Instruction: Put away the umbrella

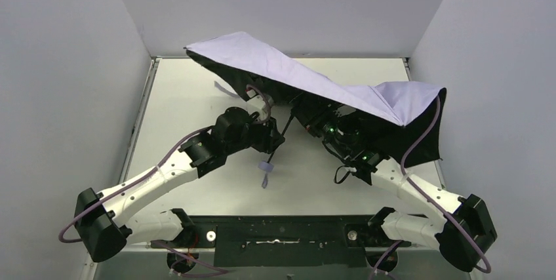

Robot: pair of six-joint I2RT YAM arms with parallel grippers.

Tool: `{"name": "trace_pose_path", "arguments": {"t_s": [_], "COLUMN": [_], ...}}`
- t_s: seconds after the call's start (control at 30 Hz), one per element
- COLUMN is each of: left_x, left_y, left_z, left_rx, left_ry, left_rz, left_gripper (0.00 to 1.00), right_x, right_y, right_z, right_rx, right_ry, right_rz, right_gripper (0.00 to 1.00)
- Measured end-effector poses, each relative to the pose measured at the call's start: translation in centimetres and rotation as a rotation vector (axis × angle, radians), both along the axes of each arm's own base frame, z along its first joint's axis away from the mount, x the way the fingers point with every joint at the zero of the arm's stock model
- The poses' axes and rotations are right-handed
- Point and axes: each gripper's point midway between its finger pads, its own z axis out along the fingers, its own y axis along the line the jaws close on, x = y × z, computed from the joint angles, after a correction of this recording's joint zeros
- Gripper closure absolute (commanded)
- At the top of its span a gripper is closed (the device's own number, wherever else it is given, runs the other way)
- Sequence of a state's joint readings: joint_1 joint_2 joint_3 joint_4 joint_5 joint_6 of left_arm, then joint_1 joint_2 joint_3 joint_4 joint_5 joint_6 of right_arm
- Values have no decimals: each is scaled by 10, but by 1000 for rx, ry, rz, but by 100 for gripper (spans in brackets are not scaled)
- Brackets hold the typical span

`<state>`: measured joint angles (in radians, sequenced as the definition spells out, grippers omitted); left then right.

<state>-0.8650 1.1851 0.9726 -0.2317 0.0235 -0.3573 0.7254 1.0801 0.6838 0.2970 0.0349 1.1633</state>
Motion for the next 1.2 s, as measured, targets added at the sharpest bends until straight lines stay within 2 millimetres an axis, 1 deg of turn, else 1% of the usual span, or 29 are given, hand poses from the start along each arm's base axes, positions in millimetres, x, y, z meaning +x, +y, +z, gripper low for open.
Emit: {"name": "trace_pose_path", "arguments": {"t_s": [0.07,0.1,0.13,0.2,0.23,0.27,0.43,0.53,0.67,0.8,0.87,0.97,1.13,1.2], "left_x": [-1,-2,-6,-15,-19,-23,-42,-48,-47,-43,-41,-37,-30,-27], "left_y": [4,7,9,15,17,20,27,28,27,22,20,17,11,10], "left_z": [10,14,16,18,16,14,-11,-25,-29,-39,-43,-46,-42,-42], "left_rx": [-32,-47,-62,-82,-88,-92,-74,-50,-40,-20,-12,-9,-28,-28], "left_ry": [-16,-18,-19,-13,-6,2,62,94,103,116,120,117,92,86], "left_rz": [12,16,17,14,14,14,8,2,2,3,6,9,10,12], "left_gripper": [38,31,27,23,22,21,19,20,30,37,39,40,41,45], "right_x": [15,21,28,38,40,44,57,62,64,63,63,63,63,63], "right_y": [-17,-22,-30,-41,-42,-47,-51,-50,-50,-49,-49,-49,-50,-49], "right_z": [-7,-9,-11,-13,-13,-13,-8,-7,-6,-5,-5,-5,-5,-4], "right_rx": [-16,-18,-19,-14,-13,-9,18,32,42,46,48,51,61,64], "right_ry": [21,26,32,38,38,40,38,41,39,40,41,43,48,50], "right_rz": [-58,-77,-105,-146,-151,-169,-198,-199,-202,-197,-195,-191,-192,-191], "right_gripper": [100,100,100,100,100,100,100,100,100,100,100,100,100,100]}}
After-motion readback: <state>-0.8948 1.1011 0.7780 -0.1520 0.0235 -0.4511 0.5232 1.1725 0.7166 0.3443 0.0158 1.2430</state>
